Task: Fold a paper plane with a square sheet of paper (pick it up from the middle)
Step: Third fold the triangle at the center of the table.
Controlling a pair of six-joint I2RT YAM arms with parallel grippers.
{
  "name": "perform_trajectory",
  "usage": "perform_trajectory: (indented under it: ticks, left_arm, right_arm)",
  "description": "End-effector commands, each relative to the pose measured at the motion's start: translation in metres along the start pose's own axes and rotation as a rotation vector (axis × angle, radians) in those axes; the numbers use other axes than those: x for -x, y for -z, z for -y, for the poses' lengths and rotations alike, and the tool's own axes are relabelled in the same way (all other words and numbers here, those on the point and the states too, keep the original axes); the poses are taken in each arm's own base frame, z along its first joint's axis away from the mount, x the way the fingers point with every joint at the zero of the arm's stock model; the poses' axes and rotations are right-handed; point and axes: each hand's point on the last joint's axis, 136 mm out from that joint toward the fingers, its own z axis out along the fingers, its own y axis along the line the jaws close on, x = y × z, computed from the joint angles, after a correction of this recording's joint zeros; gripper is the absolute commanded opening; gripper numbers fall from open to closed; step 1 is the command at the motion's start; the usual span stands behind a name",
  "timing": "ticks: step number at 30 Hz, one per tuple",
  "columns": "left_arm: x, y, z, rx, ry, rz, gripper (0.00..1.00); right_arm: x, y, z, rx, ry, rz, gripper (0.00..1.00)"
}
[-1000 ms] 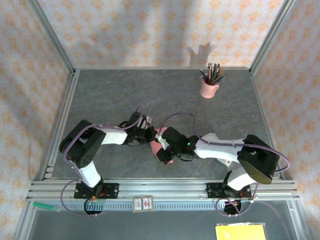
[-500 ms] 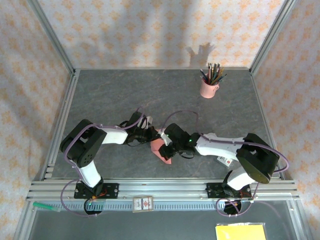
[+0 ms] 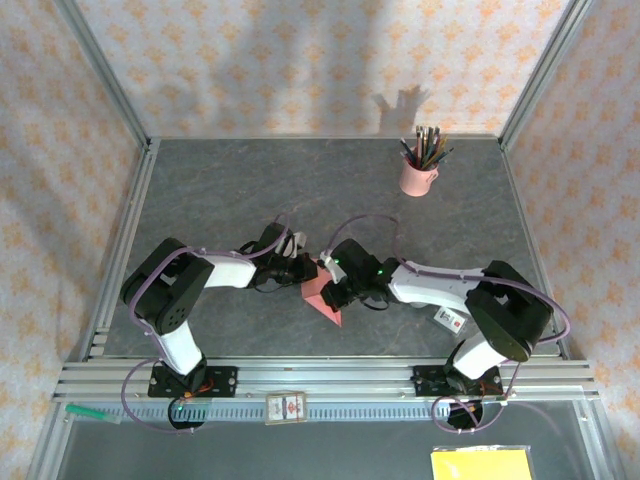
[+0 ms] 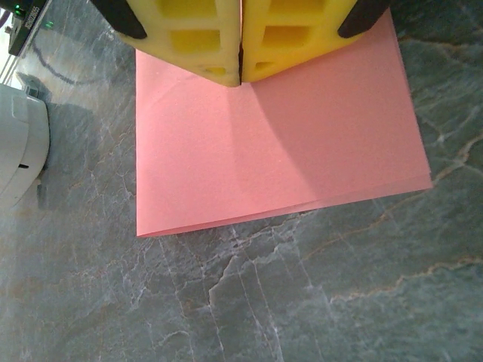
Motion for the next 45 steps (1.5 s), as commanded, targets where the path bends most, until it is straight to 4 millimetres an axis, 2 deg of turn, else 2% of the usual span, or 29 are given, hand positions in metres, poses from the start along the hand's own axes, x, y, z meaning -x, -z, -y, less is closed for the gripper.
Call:
perform_trajectory:
  ticks: [1, 12, 32, 45]
  left_arm:
    - [-0.007, -0.006, -0.027, 0.092, 0.021, -0.03, 0.11]
    - [-0.008, -0.006, -0.029, 0.101, 0.016, -0.033, 0.11]
    - [-0.01, -0.007, -0.033, 0.114, 0.009, -0.042, 0.12]
    - [-0.011, -0.006, -0.033, 0.114, 0.005, -0.044, 0.12]
  right_arm:
    - [0.002, 0.0, 0.009, -0.046, 0.011, -0.004, 0.0]
    - [-0.007, -0.006, 0.025, -0.101, -0.036, -0.033, 0.0]
    - [-0.007, 0.002, 0.036, -0.133, -0.057, -0.018, 0.0]
    - [-0.013, -0.001, 0.04, -0.151, -0.073, -0.041, 0.0]
